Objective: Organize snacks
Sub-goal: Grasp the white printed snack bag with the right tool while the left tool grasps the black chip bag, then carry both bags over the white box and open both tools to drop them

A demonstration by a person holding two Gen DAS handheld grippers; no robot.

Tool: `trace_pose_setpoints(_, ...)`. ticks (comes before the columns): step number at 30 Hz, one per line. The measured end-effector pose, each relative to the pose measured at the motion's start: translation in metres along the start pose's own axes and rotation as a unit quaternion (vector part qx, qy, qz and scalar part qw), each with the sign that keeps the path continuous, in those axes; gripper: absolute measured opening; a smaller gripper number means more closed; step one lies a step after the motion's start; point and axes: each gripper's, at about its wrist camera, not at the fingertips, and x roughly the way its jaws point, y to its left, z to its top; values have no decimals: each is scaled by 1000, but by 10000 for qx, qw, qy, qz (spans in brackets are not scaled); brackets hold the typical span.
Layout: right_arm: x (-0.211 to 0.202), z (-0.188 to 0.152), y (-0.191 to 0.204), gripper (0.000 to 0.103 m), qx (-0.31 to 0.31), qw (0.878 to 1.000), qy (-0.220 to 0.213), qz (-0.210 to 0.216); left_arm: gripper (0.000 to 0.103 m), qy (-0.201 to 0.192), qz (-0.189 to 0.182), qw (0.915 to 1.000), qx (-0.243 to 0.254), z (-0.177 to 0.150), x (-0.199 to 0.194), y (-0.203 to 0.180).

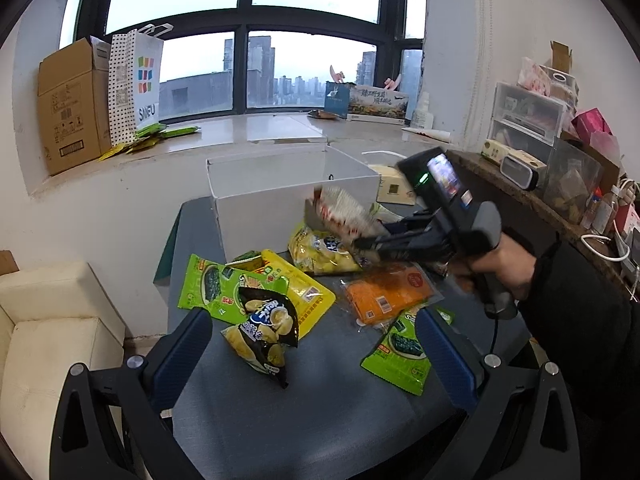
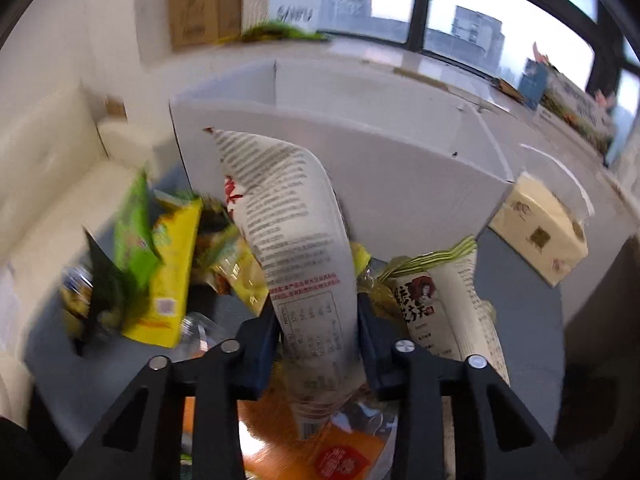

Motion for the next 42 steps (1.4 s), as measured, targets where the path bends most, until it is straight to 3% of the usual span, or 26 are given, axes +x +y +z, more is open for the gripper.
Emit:
trace_pose_setpoints(8, -75, -13, -13, 37, 366, 9963, -755, 187, 103, 99, -39, 9999, -115, -4, 12, 4)
trace_pose_setpoints(16, -167, -49, 11, 37, 833, 9790, -1765, 583, 103, 505, 94, 9979, -393, -18, 58, 28)
trace_pose_setpoints(19, -181, -61, 14, 37, 1016, 9738, -1917, 685, 103, 707, 122, 9967, -376, -23, 82, 32)
trace_pose_setpoints(27, -180, -85, 14, 37, 1303, 9731, -1762, 707, 103, 1318, 979, 9861, -261, -31, 136, 19)
trace_pose_setpoints(31, -174, -88, 14, 37, 1352, 9752, -1633, 641, 75, 1398, 1273, 9814, -344, -32, 158, 24)
trace_pose_setpoints(32, -172, -89, 13, 37, 1397, 9753, -1591, 633, 60, 1374, 1396, 9802, -300, -32, 159, 25)
trace_pose_setpoints(33, -170, -90, 12, 37, 1421, 9751, -1574, 644, 59, 1359, 1400, 9803, -309, -32, 160, 27)
trace_pose_setpoints(36, -170, -94, 12, 37, 1456, 9748, -1553, 662, 53, 1117, 960, 9858, -806, -33, 144, 45)
trace_pose_setpoints(42, -168, -94, 17, 37, 1356, 9757, -1558, 732, 52, 450, 435, 9929, -1015, -24, 82, 52)
